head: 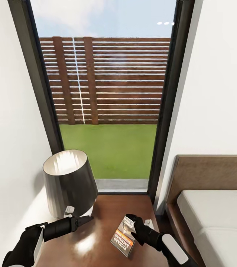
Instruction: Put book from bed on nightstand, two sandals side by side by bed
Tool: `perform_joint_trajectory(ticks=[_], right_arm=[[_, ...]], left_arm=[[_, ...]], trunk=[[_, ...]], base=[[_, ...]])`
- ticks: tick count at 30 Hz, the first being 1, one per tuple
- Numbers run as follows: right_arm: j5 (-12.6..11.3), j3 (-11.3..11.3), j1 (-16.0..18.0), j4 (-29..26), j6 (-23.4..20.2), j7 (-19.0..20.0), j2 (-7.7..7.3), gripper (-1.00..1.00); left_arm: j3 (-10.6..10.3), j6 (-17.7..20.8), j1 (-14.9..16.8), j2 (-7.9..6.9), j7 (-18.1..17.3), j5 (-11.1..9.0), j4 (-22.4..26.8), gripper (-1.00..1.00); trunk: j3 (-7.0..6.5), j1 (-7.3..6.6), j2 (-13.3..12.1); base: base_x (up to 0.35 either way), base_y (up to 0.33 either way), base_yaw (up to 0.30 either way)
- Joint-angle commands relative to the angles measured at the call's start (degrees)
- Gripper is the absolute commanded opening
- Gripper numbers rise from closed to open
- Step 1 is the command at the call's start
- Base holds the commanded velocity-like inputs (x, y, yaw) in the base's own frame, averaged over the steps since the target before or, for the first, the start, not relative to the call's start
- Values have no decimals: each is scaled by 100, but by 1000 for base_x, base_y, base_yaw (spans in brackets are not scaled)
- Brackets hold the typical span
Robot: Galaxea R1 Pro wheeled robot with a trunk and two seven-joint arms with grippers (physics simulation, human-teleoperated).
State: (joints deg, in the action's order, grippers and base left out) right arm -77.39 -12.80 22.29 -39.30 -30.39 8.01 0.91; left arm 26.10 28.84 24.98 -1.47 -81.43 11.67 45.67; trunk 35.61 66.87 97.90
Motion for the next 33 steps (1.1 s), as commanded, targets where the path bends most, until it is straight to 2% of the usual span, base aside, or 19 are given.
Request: perform_joint_trajectory(ticks=[1, 5, 10, 13, 16, 17, 18, 19, 22, 23, 24, 25, 27, 28, 31, 32, 33], right_arm=[[75, -24, 4, -3, -13, 15, -2, 100], [319, -173, 4, -16, -17, 27, -19, 100], [452, -325, 4, -14, -19, 204, -62, 100], [542, -385, -2, 32, -19, 580, -330, 100], [711, -417, -7, 51, -19, 921, -714, 100], [891, -430, -12, 56, -19, 1176, -985, 100], [1000, -434, -16, 57, -19, 1314, -1114, 100], [1254, -440, -27, 64, -19, 1614, -1348, 100], [1728, -446, -42, 80, -19, 2096, -1629, 100], [2094, -446, -48, 93, -16, 2387, -1751, 100], [2287, -445, -50, 104, -15, 2515, -1795, 100], [2677, -446, -56, 149, -14, 2743, -1859, 100], [3051, -445, -60, 233, -11, 2940, -1899, 100], [3385, -444, -62, 357, 3, 3111, -1925, 100], [3782, -448, -64, 582, 83, 3334, -1942, 100], [3978, -449, -65, 738, 207, 3450, -1946, 100], [4057, -450, -66, 812, 293, 3493, -1948, 100]], left_arm=[[29, 54, 7, 19, -45, 61, -21, 100], [36, 41, -4, 31, -43, 63, -88, 100], [40, 24, -33, 21, -22, 69, -217, 100], [37, -27, -46, 14, 42, 76, -370, 100], [36, -119, -54, 10, 80, 79, -458, 100], [36, -185, -57, 9, 94, 80, -496, 100], [36, -213, -60, 8, 99, 80, -516, 100], [35, -254, -64, 7, 108, 81, -560, 100], [35, -292, -68, 2, 123, 83, -672, 100], [35, -313, -69, -11, 138, 85, -775, 100], [35, -327, -70, -27, 148, 86, -832, 100], [35, -384, -71, -73, 184, 88, -953, 100], [35, -480, -71, -116, 247, 89, -1089, 100], [35, -613, -71, -148, 322, 89, -1235, 100], [35, -852, -71, -176, 461, 87, -1461, 100], [35, -1002, -72, -186, 578, 86, -1609, 100], [35, -1069, -72, -190, 642, 85, -1680, 100]], trunk=[[-13, -23, -39], [-85, -111, -199], [-174, -221, -400], [-228, -287, -520], [-282, -353, -640], [-300, -375, -680], [-318, -397, -721], [-336, -418, -761], [-390, -484, -881], [-408, -506, -921], [-426, -528, -961], [-444, -550, -1001], [-480, -594, -1081], [-498, -616, -1122], [-551, -682, -1242], [-569, -704, -1282], [-587, -726, -1322]], base=[[0, 0, 0], [0, 0, 0], [0, 0, 0], [0, 0, 0], [0, 0, 0], [0, 0, 0], [0, 0, 0], [0, 0, 0], [0, 0, 0], [0, 0, 0], [0, 0, 0], [0, 0, 0], [0, 0, 0], [0, 0, 0], [0, 0, 0], [0, 0, 0], [0, 0, 0]])
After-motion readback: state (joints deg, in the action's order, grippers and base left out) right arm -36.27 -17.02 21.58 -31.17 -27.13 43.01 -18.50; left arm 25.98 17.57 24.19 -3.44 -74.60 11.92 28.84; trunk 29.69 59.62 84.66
